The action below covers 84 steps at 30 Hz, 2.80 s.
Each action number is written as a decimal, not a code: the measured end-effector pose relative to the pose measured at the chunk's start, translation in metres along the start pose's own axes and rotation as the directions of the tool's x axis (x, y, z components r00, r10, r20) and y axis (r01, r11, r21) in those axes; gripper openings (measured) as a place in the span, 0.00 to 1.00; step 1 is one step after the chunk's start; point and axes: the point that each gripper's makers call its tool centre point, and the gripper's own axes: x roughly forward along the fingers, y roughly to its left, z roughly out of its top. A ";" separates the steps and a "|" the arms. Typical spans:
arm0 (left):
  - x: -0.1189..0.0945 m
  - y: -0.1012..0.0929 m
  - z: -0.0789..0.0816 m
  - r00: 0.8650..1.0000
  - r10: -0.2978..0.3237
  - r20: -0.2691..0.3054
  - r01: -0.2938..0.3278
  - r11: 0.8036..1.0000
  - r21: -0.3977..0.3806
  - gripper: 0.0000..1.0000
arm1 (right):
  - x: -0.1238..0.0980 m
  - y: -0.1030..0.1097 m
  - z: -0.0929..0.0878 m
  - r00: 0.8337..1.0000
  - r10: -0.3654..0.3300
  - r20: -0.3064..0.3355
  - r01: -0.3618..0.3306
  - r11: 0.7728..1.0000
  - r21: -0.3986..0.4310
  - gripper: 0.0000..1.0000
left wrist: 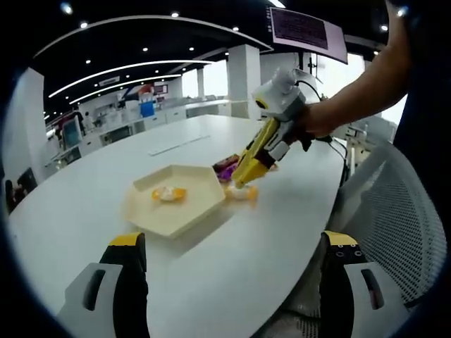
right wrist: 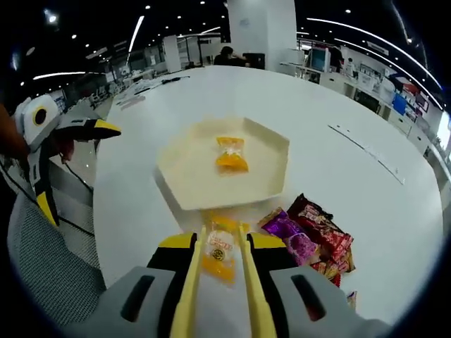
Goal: Place the target food into the container with the food tongs after gripping and lifting it, then release it inside without dropping or visibly crushing the food.
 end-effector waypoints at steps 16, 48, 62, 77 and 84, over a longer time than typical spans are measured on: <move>0.000 -0.001 -0.001 1.000 0.000 -0.007 0.000 1.000 0.002 1.00 | 0.011 -0.001 -0.014 0.997 0.000 -0.073 0.006 0.997 0.080 0.27; 0.000 0.003 0.000 1.000 0.013 0.004 -0.013 1.000 -0.002 1.00 | -0.019 -0.017 0.007 0.998 0.012 -0.064 -0.007 0.997 0.081 0.19; 0.000 0.003 0.001 1.000 0.019 0.003 -0.019 1.000 0.004 1.00 | -0.031 -0.022 0.023 0.999 0.006 -0.040 -0.003 0.998 0.066 0.19; -0.001 0.003 0.003 1.000 0.017 0.012 -0.017 1.000 0.000 1.00 | -0.039 -0.030 0.043 1.000 -0.017 -0.013 0.017 0.999 0.048 0.20; -0.002 0.005 0.003 1.000 0.023 0.014 -0.023 1.000 -0.001 1.00 | -0.036 -0.026 0.058 1.000 -0.006 -0.002 0.006 1.000 0.029 0.20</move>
